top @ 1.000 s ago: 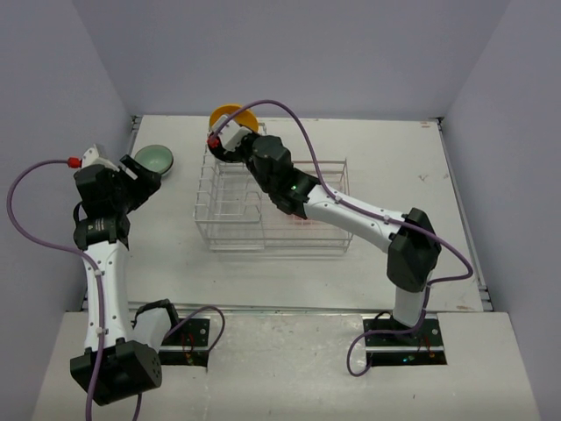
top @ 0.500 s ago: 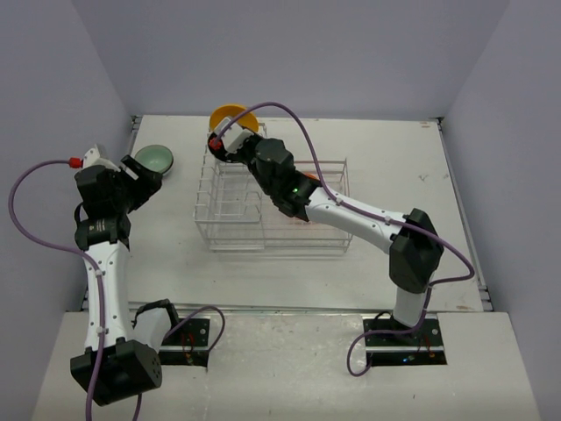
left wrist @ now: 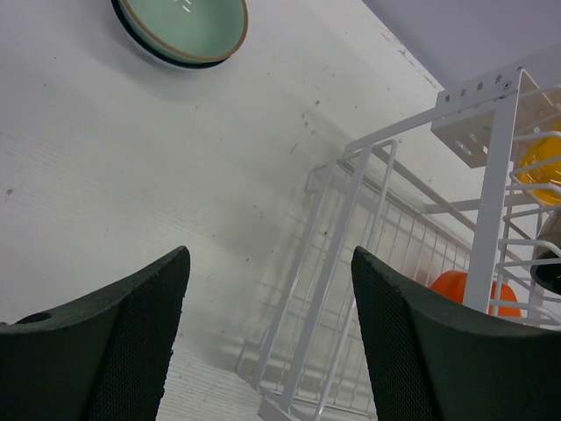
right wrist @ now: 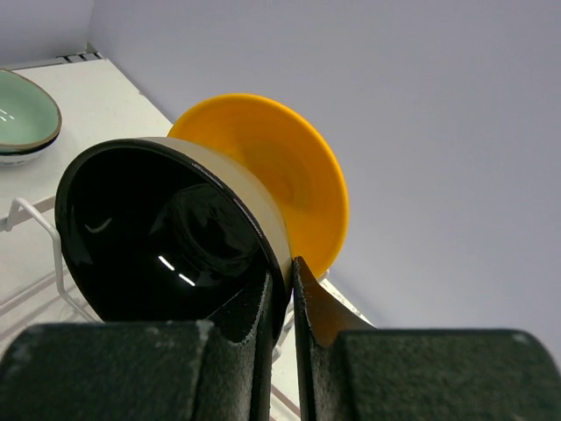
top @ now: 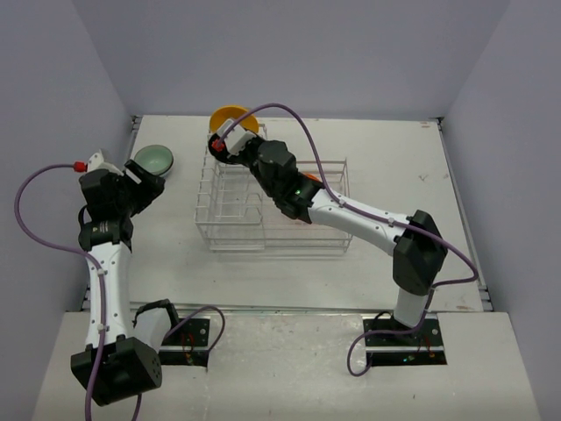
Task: Unload the bowls from the dish rack
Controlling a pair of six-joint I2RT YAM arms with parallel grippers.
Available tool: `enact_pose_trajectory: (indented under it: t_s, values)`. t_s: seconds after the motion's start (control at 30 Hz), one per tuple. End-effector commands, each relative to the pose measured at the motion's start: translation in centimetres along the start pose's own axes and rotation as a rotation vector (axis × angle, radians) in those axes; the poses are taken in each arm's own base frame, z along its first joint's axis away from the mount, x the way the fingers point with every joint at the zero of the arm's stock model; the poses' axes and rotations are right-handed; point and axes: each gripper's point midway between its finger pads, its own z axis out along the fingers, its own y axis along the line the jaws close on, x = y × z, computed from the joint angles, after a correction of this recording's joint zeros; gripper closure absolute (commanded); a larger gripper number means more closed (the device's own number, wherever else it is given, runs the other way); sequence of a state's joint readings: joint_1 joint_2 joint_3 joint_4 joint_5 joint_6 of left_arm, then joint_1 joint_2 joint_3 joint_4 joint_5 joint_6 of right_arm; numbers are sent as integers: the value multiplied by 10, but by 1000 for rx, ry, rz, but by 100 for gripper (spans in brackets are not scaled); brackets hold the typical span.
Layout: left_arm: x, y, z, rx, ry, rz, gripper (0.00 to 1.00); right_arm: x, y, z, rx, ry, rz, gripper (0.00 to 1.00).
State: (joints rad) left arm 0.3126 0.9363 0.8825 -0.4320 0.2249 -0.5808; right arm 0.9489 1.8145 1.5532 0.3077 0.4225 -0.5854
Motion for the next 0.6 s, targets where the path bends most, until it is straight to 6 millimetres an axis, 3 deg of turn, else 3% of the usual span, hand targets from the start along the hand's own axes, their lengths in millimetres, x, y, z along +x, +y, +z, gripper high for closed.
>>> enact_pose_trajectory:
  t_s: [0.0,0.57]
  values:
    - [-5,-4,1,29,-32,34,25,-33,7,-16,-58,-85,50,100]
    - [9,8,16,17,0,36,25,-34,3,-8,28,-138,11,100]
